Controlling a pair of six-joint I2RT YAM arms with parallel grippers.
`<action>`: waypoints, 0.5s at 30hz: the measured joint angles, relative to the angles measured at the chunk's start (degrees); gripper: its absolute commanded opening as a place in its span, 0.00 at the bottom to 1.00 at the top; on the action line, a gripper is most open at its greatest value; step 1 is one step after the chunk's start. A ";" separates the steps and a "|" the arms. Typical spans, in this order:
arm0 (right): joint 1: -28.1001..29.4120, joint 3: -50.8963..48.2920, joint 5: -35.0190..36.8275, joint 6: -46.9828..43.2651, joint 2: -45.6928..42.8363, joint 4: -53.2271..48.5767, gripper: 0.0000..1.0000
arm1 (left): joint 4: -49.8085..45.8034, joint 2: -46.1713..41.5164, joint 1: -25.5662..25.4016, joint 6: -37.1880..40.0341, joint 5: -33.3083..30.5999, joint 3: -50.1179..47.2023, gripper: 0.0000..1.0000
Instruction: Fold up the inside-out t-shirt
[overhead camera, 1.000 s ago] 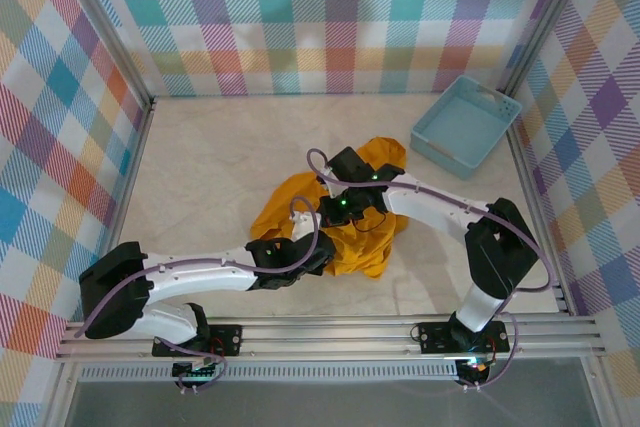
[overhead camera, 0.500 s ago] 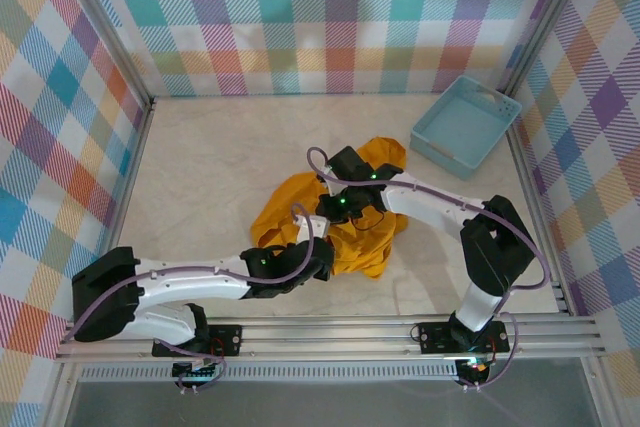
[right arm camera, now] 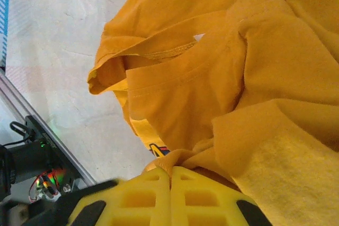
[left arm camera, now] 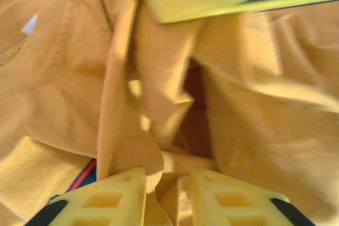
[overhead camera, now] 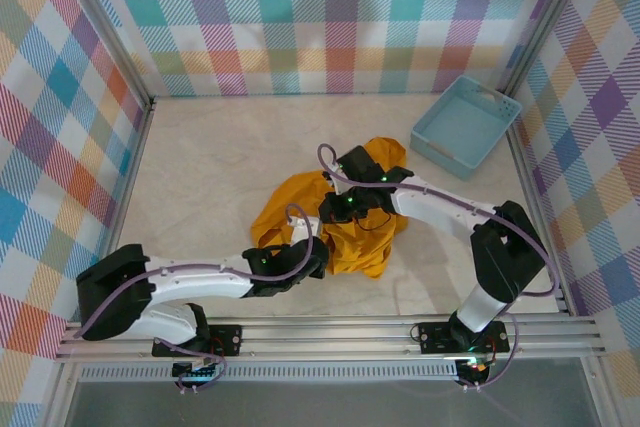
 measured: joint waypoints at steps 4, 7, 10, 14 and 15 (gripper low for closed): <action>0.00 -0.37 -0.87 0.02 -0.17 0.33 0.06 | -2.05 3.04 1.49 -1.44 -1.20 1.90 0.33; 0.00 -0.76 -1.27 0.02 -0.17 0.59 0.06 | -2.73 3.28 2.05 -2.43 -2.03 2.32 0.33; 0.00 -1.22 -1.27 0.02 -0.17 0.61 0.06 | -3.48 3.50 2.75 -3.15 -2.56 2.49 0.29; 0.00 -1.36 -1.29 0.02 -0.17 0.70 0.06 | -4.20 4.70 3.63 -3.67 -2.84 3.21 0.22; 0.00 -1.36 -1.29 0.02 -0.17 0.81 0.06 | -4.31 5.05 3.74 -3.72 -2.86 3.37 0.20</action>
